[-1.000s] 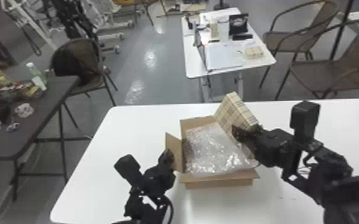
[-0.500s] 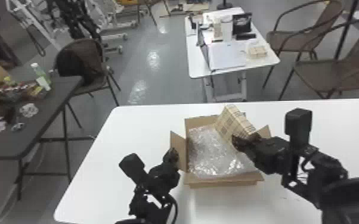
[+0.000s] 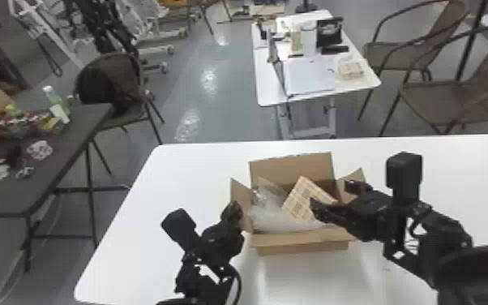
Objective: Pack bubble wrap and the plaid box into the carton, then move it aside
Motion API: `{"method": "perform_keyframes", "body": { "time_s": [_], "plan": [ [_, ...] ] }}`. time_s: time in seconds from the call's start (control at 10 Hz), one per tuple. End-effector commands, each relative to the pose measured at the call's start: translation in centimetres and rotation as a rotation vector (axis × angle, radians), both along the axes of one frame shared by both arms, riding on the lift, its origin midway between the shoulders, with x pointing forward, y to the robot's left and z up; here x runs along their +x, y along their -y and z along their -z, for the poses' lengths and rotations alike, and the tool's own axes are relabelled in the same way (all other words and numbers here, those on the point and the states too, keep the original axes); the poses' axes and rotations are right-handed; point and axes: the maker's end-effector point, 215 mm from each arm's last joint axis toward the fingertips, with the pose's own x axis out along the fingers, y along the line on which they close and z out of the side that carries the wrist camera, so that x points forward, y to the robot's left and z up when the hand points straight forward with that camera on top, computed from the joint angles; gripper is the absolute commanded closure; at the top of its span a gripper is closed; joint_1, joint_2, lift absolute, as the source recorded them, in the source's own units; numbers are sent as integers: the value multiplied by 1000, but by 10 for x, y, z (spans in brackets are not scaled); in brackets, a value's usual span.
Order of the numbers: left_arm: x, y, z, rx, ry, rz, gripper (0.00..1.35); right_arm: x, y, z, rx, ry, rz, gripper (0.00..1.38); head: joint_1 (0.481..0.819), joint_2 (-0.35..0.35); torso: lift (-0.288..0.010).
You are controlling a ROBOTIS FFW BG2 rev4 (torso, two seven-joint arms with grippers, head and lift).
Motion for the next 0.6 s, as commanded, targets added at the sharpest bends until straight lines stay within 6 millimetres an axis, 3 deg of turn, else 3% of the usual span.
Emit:
{"method": "perform_keyframes", "body": {
  "time_s": [0.0,0.1,0.2,0.3,0.5],
  "plan": [
    [1,0,-1,-1,2,-1,1214,0,1,-9,24,8,3,117,695,285,-27],
    [1,-2,-1,1,2,-2,1213,3,10,-23,35,40,23,117,695,285,-27],
    [1,-3,-1,1,2,-4,1213,7,37,-29,36,65,78,117,695,283,-27],
    [0,-4,0,0,0,-5,1213,14,81,-35,22,108,163,117,695,267,-27],
    [-1,-9,0,1,1,-14,1214,6,185,-25,-43,173,350,117,695,205,-27]
  ]
}}
